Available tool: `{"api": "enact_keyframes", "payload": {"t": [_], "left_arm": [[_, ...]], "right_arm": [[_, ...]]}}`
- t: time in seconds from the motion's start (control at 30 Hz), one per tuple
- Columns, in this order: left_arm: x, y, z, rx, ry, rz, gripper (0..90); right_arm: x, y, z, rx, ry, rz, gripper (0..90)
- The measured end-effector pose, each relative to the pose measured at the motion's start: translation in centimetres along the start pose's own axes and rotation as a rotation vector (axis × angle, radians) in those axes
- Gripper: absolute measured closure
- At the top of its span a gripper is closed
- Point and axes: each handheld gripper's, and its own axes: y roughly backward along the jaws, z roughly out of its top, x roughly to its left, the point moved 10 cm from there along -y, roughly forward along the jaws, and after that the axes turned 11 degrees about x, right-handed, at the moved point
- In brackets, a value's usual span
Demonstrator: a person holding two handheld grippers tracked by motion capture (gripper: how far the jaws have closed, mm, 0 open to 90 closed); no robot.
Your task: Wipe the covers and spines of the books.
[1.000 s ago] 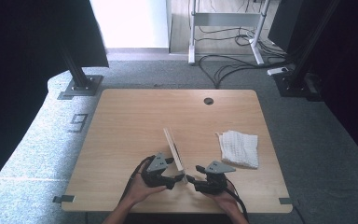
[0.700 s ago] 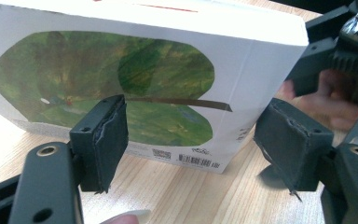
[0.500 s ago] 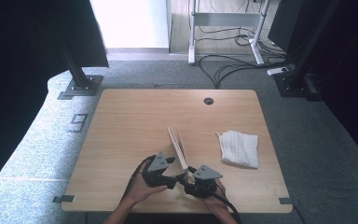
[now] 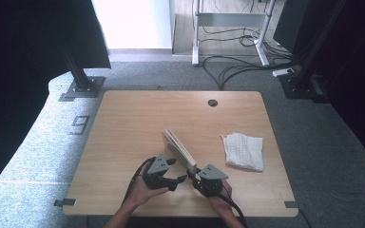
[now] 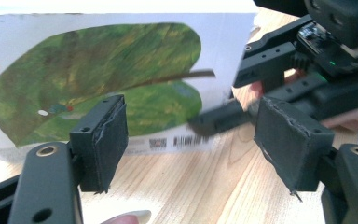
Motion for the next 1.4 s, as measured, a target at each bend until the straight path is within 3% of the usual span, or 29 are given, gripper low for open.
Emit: {"api": "enact_keyframes", "payload": {"t": [0.13,0.3,0.53,0.67,0.77,1.1,1.4], "left_arm": [[0.6,0.6,0.2,-0.02,0.008,0.014,26.2],[1.8,2.2,0.8,-0.069,0.034,0.048,26.6],[4.5,4.3,2.1,-0.118,0.117,0.12,28.1],[6.4,4.2,3.3,-0.119,0.175,0.154,29.2],[7.5,3.6,4.0,-0.101,0.19,0.167,29.2],[8.6,1.3,6.3,-0.057,0.177,0.191,29.9],[8.8,0.3,6.3,-0.047,0.15,0.22,29.5]], "right_arm": [[-1.1,-0.1,0.1,0.003,-0.025,0.031,73.1],[-1.8,-0.3,0.2,0.01,0.008,0.058,73.3],[-2.3,-0.6,0.5,0.014,0.042,0.082,73.2],[-2.5,-0.8,0.6,0.012,0.062,0.091,73.2],[-2.6,-0.9,0.6,0.009,0.074,0.098,73.3],[-2.6,-1.0,0.8,0.005,0.078,0.109,73.1],[-2.5,-1.0,0.7,0.002,0.057,0.124,70.9]]}}
